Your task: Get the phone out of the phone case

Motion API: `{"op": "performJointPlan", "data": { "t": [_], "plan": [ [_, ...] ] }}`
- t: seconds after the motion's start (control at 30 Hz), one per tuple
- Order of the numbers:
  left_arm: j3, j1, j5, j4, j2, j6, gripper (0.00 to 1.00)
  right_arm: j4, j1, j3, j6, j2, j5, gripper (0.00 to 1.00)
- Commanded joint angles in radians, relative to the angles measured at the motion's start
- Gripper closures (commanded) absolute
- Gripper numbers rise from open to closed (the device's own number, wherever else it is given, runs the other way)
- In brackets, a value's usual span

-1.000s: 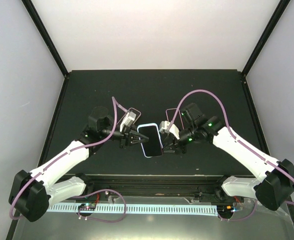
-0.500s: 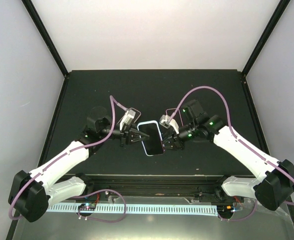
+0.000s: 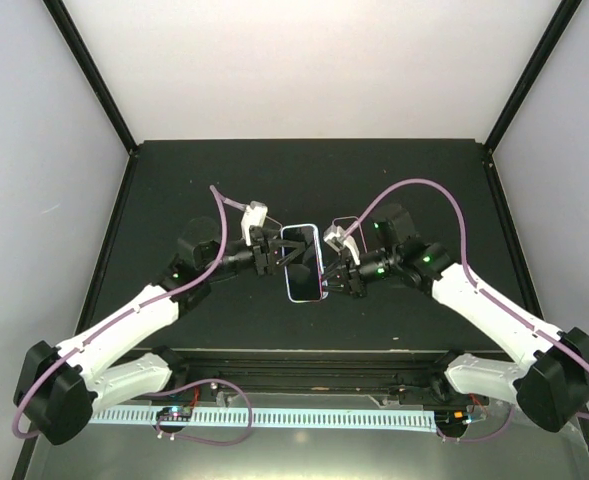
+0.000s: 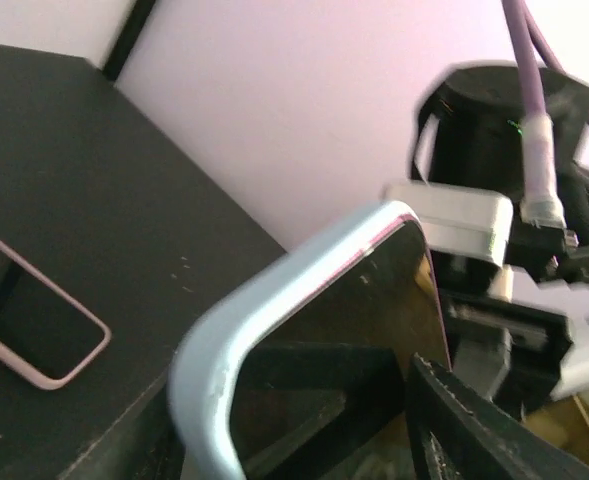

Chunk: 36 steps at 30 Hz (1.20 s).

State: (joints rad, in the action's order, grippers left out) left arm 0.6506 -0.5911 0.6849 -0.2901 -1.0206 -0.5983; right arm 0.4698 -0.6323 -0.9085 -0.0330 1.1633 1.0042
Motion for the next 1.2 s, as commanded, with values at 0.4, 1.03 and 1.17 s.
{"op": "performJointPlan", "data": {
  "t": [0.4, 1.03, 1.17],
  "plan": [
    [-0.024, -0.059, -0.636, 0.48, 0.359, -0.097, 0.43, -0.173, 0.004, 0.141, -0.291, -0.143, -0.246, 0.99],
    [0.098, -0.312, -0.927, 0.761, 0.303, 0.09, 0.45, -0.088, 0.013, 0.13, -0.228, -0.143, -0.34, 0.99],
    [0.102, -0.318, -1.018, 0.754, 0.254, 0.124, 0.43, -0.063, 0.013, 0.083, -0.252, -0.07, -0.513, 0.99]
  ]
}}
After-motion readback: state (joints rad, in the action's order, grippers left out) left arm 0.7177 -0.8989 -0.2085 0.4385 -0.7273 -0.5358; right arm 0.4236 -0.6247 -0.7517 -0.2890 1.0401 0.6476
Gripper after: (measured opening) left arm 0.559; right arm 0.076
